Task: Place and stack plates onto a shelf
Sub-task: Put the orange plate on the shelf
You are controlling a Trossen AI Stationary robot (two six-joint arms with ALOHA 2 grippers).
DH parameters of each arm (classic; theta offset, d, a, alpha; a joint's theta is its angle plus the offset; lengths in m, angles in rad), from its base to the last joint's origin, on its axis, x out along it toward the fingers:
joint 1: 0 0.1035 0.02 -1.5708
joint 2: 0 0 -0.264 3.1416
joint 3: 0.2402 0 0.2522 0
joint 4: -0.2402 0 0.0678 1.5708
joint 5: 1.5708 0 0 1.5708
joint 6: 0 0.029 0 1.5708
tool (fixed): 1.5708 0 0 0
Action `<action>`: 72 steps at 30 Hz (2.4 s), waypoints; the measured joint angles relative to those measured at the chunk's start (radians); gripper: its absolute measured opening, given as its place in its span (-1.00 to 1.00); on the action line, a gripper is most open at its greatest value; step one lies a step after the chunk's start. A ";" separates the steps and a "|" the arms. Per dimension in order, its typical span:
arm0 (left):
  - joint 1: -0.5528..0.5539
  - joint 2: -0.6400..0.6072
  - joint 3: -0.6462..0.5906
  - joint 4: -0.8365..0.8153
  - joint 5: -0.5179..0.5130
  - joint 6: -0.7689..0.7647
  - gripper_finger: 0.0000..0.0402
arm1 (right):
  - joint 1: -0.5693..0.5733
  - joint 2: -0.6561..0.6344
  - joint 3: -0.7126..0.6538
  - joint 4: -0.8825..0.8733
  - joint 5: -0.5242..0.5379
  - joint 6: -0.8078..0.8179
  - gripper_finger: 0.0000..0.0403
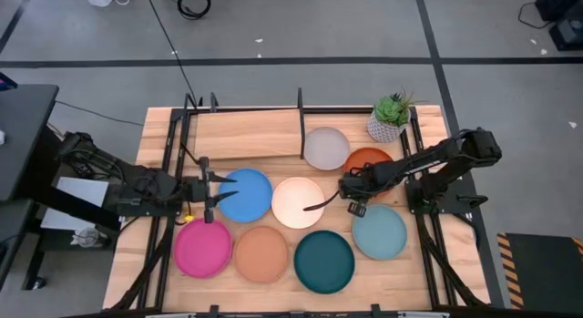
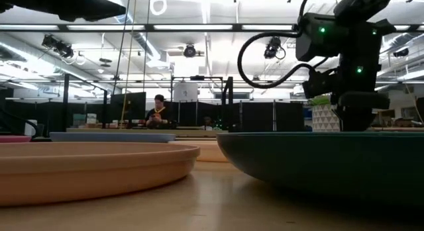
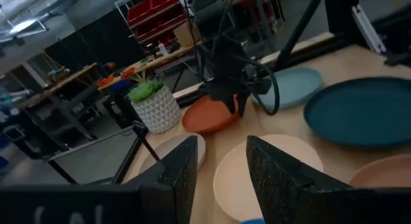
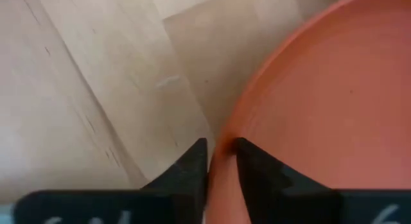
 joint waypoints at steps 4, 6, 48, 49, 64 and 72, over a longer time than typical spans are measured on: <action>0.000 0.000 0.000 0.004 -0.001 0.011 -0.29 | -0.001 -0.014 0.000 -0.007 0.004 0.000 -0.83; 0.000 0.000 0.000 0.010 -0.001 0.005 -0.29 | -0.001 -0.032 0.000 -0.013 0.006 0.000 -0.91; -0.044 -0.002 0.000 0.170 0.001 -0.226 -0.29 | -0.081 0.384 0.709 0.202 -0.036 -1.133 -0.89; -0.047 -0.002 0.000 0.169 0.002 -0.226 -0.29 | -0.097 0.393 0.710 0.225 -0.037 -1.153 -0.89; -0.052 -0.002 0.000 0.157 0.001 -0.183 -0.29 | -0.305 0.393 0.707 0.313 -0.173 -1.209 -0.89; -0.052 -0.002 0.000 0.157 0.001 -0.184 -0.29 | -0.358 0.409 0.707 0.322 -0.236 -1.213 -0.89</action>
